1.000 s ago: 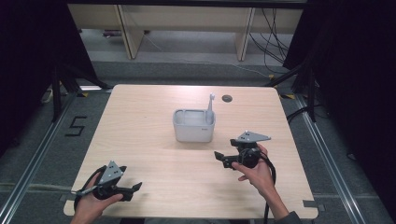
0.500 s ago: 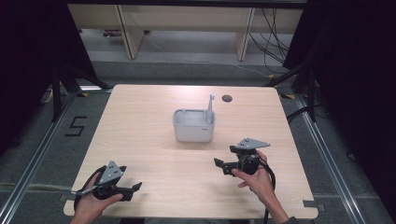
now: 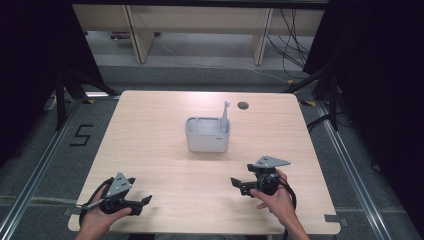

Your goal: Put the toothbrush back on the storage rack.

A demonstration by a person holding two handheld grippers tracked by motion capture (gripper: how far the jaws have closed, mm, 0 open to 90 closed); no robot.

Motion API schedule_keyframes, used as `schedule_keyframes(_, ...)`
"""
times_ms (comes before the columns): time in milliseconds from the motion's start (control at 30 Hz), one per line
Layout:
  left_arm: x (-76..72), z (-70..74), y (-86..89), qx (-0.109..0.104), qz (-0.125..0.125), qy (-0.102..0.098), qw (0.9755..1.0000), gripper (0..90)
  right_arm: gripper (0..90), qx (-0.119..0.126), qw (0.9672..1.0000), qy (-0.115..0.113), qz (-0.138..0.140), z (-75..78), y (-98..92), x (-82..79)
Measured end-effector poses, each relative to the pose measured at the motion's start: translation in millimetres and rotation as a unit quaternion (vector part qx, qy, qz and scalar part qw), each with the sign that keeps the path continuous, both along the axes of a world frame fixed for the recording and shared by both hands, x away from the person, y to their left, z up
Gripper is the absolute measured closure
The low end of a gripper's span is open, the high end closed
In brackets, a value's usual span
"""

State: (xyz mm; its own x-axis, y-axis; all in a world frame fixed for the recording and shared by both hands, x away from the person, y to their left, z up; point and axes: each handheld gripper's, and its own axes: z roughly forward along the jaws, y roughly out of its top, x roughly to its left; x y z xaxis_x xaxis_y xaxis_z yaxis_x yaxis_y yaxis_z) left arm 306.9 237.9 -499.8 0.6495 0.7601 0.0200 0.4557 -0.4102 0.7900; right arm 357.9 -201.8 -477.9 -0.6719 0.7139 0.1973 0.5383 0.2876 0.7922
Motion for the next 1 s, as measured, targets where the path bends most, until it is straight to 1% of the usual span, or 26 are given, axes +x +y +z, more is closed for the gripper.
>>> schedule_keyframes(33,0.0,-0.1,0.0,-0.001,0.001,0.000,1.0000,15.1,16.1,-0.002,1.0000,-0.002,0.006,-1.2,-0.8,0.4)
schedule_keyframes(67,0.0,0.0,0.0,0.000,0.000,0.000,1.0000,15.1,16.1,-0.002,1.0000,0.008,-0.001,-0.8,-0.3,-2.2)
schedule_keyframes(100,-0.1,-0.1,0.0,0.000,0.001,0.000,1.0000,15.1,16.1,-0.010,0.9999,-0.004,0.004,-1.0,-2.2,-1.4)
schedule_keyframes(133,0.0,-0.1,0.1,0.000,0.001,0.000,1.0000,15.1,16.1,-0.006,1.0000,0.005,0.002,-1.6,-2.1,-3.1)
schedule_keyframes(167,0.0,-0.1,0.0,0.000,0.001,0.000,1.0000,15.1,16.1,-0.002,1.0000,0.001,0.002,-2.4,-2.6,-4.3)
schedule_keyframes(200,0.0,-0.1,0.0,0.000,0.001,0.000,1.0000,15.1,16.1,-0.002,0.9999,0.013,0.000,-2.2,-2.5,-6.6)
schedule_keyframes(233,0.0,-0.1,0.0,0.001,0.000,0.000,1.0000,15.1,16.1,-0.006,1.0000,0.005,0.002,-3.0,-3.8,-6.7)
schedule_keyframes(267,-0.1,0.0,-0.1,0.001,0.000,0.000,1.0000,15.1,16.1,0.001,0.9999,0.014,0.002,-3.8,-3.4,-8.5)
schedule_keyframes(300,-0.1,-0.1,-0.1,0.001,0.000,0.000,1.0000,15.1,16.1,-0.008,0.9999,0.005,0.004,-4.4,-4.8,-8.6)
schedule_keyframes(333,0.0,0.0,-0.1,0.001,0.000,0.001,1.0000,15.1,16.1,0.001,0.9999,0.016,0.000,-5.5,-3.5,-11.1)
schedule_keyframes(367,0.0,0.0,-0.2,0.001,0.000,0.001,1.0000,15.1,16.1,-0.014,0.9999,0.007,0.006,-5.9,-4.8,-11.0)
schedule_keyframes(400,0.0,0.0,-0.1,0.001,0.000,0.001,1.0000,15.1,16.1,-0.012,0.9998,0.010,0.009,-7.3,-3.9,-12.4)
schedule_keyframes(433,-0.1,0.0,-0.2,0.001,0.000,0.000,1.0000,15.1,16.1,-0.020,0.9997,0.002,0.010,-8.2,-4.3,-12.7)
schedule_keyframes(467,-0.1,0.0,-0.2,0.001,0.000,0.000,1.0000,15.1,16.1,-0.010,0.9998,0.016,0.009,-9.3,-2.1,-14.9)
schedule_keyframes(500,-0.1,0.0,-0.2,0.001,0.000,0.000,1.0000,15.1,16.1,-0.022,0.9996,0.007,0.018,-9.8,-3.3,-14.3)
schedule_keyframes(533,-0.1,0.0,-0.1,0.001,0.000,0.000,1.0000,15.1,16.1,-0.030,0.9994,0.005,0.015,-9.7,-3.2,-15.6)
schedule_keyframes(567,-0.1,0.4,0.5,0.005,-0.002,0.001,1.0000,15.1,16.1,-0.018,0.9996,0.012,0.019,-11.2,-1.4,-17.0)
schedule_keyframes(600,-0.1,0.4,0.4,0.005,-0.002,0.000,1.0000,15.1,16.1,-0.022,0.9995,0.016,0.016,-10.9,-1.1,-18.6)
schedule_keyframes(633,-0.1,0.5,0.5,0.005,-0.002,0.000,1.0000,15.1,16.1,-0.029,0.9993,0.011,0.019,-10.9,-1.9,-18.8)
schedule_keyframes(667,-0.1,0.4,0.5,0.005,-0.001,0.000,1.0000,15.1,16.1,-0.028,0.9993,0.005,0.022,-11.8,-2.1,-18.5)
schedule_keyframes(700,-0.2,-0.1,-0.2,0.001,0.000,0.000,1.0000,15.1,16.1,-0.021,0.9993,0.021,0.021,-11.6,-1.1,-21.0)
schedule_keyframes(767,-0.2,-0.1,-0.2,0.001,0.000,0.000,1.0000,15.1,16.1,-0.033,0.9991,-0.003,0.029,-12.0,-3.5,-20.7)
schedule_keyframes(800,-0.2,-0.1,-0.2,0.001,0.000,0.000,1.0000,15.1,16.1,-0.020,0.9995,0.019,0.016,-11.9,-2.1,-24.6)
schedule_keyframes(833,-0.2,-0.1,-0.2,0.001,0.000,0.000,1.0000,15.1,16.1,-0.027,0.9992,0.000,0.029,-12.7,-4.0,-23.3)
schedule_keyframes(900,-0.3,-0.1,-0.3,0.001,0.000,0.000,1.0000,15.1,16.1,-0.022,0.9994,0.014,0.021,-12.9,-4.2,-27.6)
schedule_keyframes(1000,-0.4,1.0,0.4,0.009,-0.002,0.003,0.9999,15.1,16.1,-0.029,0.9992,0.012,0.025,-13.2,-5.6,-30.7)
